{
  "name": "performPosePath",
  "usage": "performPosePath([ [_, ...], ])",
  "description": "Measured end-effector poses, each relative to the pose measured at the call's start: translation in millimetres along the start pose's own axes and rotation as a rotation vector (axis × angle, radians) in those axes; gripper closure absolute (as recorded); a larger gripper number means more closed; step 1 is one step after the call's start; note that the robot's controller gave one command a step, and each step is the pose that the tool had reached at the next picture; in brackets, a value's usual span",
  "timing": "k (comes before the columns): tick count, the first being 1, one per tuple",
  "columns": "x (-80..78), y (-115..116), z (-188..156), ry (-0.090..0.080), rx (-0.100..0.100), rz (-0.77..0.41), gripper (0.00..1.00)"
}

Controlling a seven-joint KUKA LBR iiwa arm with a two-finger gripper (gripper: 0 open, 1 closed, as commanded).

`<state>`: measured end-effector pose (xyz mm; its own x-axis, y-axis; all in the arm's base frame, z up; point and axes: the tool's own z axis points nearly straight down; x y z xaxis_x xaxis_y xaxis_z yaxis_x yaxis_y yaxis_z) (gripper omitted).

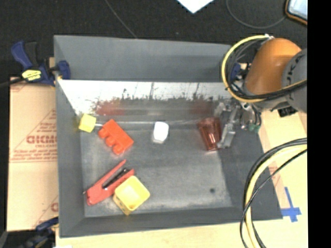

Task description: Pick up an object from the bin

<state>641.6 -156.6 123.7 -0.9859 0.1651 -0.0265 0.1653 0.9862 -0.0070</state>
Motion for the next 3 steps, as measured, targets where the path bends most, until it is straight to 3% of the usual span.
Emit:
performPosePath([
  [1, -1.5, 12.5, 47.4, 0.008, -0.005, 0.156, 0.00],
  [2, -6.9, 8.1, 47.0, 0.021, -0.022, 0.063, 1.00],
  [3, -6.9, 8.2, 46.9, 0.021, -0.022, 0.062, 1.00],
])
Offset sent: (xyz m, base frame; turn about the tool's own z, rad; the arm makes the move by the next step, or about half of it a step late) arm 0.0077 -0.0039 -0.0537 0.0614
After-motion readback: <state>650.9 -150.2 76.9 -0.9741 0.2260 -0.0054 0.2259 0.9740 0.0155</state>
